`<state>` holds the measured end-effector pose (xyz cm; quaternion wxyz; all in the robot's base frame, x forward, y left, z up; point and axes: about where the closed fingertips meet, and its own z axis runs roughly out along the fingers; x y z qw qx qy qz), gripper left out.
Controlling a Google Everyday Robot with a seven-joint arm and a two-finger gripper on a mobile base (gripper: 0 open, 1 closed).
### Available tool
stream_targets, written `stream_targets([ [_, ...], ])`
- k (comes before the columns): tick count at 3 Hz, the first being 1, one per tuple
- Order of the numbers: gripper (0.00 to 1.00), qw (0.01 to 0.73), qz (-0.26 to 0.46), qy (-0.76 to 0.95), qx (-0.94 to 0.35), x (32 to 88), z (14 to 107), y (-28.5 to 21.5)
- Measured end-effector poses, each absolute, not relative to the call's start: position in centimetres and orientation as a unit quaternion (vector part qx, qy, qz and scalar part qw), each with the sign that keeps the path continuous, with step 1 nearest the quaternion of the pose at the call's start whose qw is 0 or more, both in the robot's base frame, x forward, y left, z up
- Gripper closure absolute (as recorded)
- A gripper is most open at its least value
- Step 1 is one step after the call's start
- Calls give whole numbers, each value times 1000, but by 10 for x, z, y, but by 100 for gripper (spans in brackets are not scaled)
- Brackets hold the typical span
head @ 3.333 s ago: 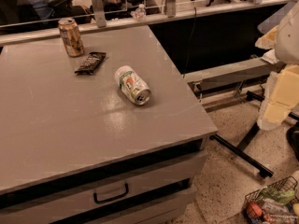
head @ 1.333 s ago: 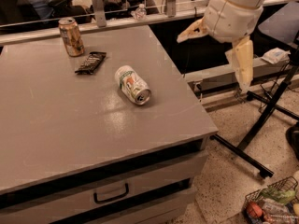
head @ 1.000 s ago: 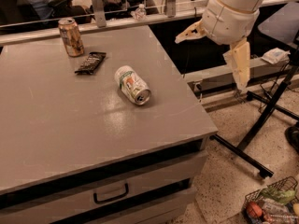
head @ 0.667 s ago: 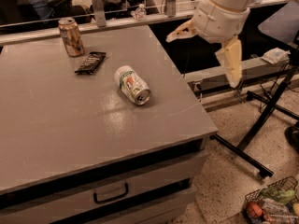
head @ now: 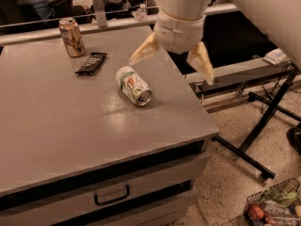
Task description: Place 7up can upright
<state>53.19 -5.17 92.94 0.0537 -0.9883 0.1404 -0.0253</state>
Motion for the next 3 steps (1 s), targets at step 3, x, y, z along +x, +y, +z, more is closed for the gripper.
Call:
stream_targets([
  [3,0,78,-15,19,-997,543,915,-16],
])
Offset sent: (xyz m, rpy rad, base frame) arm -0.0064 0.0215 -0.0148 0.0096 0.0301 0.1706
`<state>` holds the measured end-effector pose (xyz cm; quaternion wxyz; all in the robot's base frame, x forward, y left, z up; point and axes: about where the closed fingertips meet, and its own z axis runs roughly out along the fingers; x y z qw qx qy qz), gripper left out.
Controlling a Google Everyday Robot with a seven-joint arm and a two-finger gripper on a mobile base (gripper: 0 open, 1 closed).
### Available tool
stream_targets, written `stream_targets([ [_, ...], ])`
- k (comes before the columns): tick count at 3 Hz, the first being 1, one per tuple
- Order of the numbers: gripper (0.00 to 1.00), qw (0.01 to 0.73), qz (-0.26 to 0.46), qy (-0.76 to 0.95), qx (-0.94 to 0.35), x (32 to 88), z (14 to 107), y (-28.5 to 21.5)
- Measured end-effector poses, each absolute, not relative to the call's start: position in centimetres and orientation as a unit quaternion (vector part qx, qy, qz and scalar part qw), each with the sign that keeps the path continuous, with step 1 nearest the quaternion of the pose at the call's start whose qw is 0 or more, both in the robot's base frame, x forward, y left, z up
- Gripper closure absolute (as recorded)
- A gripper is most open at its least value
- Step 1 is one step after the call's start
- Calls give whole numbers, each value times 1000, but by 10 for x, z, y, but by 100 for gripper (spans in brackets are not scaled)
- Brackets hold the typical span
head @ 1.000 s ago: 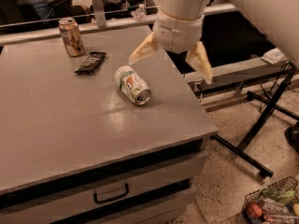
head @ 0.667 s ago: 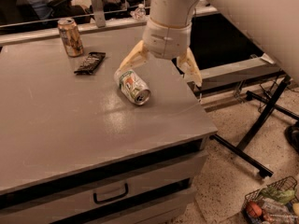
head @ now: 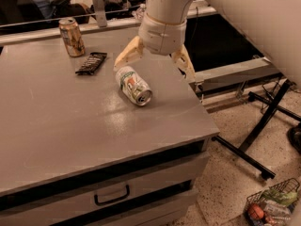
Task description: Place 7up can upright
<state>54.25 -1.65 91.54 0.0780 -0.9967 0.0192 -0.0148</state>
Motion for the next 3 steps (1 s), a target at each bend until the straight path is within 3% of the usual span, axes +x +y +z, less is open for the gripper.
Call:
stream_targets([
  [3,0,108,27,-100,-989,580,884,18],
])
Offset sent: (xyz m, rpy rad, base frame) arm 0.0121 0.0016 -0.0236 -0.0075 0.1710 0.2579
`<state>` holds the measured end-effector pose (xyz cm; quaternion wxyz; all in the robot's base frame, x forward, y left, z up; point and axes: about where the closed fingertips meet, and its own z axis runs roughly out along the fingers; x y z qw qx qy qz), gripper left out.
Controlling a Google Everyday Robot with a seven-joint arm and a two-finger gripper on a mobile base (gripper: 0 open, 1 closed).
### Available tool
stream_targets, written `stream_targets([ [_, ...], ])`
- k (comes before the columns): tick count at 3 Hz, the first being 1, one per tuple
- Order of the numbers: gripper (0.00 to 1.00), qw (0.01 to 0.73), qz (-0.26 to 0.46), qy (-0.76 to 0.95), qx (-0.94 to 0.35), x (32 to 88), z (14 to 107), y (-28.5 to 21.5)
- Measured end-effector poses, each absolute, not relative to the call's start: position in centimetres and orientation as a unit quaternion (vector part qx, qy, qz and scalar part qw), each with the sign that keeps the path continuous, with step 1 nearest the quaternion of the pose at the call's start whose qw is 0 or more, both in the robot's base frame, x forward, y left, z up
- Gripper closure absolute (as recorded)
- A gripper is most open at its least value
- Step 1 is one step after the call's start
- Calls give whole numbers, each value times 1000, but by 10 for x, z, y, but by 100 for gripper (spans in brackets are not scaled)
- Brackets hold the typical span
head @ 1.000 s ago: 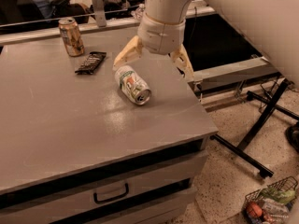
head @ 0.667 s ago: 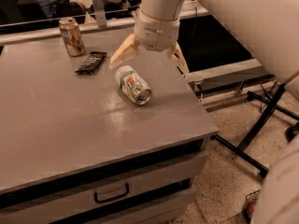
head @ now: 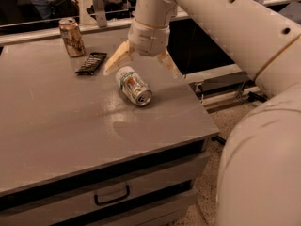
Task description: Place 7up can upright
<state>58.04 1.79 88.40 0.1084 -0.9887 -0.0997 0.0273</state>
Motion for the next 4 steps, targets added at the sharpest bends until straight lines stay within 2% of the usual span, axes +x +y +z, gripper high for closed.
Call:
stream_targets([
  [2,0,105,43,-151,-982,598,859,44],
  [4,0,88,57,-193,-975,589,848,65],
])
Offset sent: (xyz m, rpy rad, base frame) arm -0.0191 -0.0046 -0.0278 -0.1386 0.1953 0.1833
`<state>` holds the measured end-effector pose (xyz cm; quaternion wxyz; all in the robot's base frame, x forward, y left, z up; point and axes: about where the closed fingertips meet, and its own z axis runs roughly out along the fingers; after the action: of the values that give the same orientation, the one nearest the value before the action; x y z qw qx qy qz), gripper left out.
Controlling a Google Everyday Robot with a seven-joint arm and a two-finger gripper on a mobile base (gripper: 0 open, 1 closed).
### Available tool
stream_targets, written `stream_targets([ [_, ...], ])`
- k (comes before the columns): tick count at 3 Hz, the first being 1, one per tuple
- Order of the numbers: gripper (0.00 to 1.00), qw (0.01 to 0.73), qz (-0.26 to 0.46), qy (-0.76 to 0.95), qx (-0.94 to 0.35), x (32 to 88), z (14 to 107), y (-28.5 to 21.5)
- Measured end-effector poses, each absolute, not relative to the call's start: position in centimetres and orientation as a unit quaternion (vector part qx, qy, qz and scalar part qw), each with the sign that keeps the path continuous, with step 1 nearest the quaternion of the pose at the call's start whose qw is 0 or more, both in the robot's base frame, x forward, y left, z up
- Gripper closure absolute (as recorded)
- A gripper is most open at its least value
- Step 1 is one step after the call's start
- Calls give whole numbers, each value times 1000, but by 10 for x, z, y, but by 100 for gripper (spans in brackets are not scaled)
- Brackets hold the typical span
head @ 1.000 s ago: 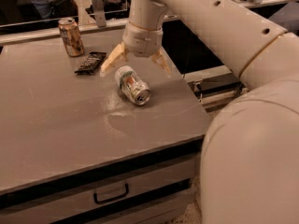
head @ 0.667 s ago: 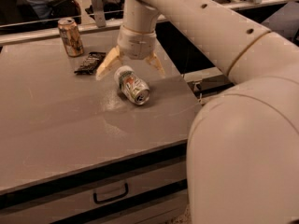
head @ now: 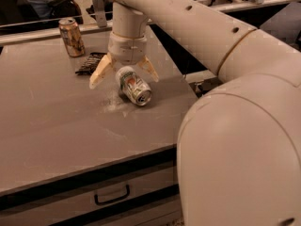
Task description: Place 7up can upright
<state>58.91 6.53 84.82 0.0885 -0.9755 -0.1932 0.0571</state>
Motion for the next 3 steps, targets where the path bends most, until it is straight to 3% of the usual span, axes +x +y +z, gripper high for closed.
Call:
stream_targets([
  [2,0,37,46,-190,-980,555,853,66],
  [3,23,34,42,-191,-980,547,859,66],
])
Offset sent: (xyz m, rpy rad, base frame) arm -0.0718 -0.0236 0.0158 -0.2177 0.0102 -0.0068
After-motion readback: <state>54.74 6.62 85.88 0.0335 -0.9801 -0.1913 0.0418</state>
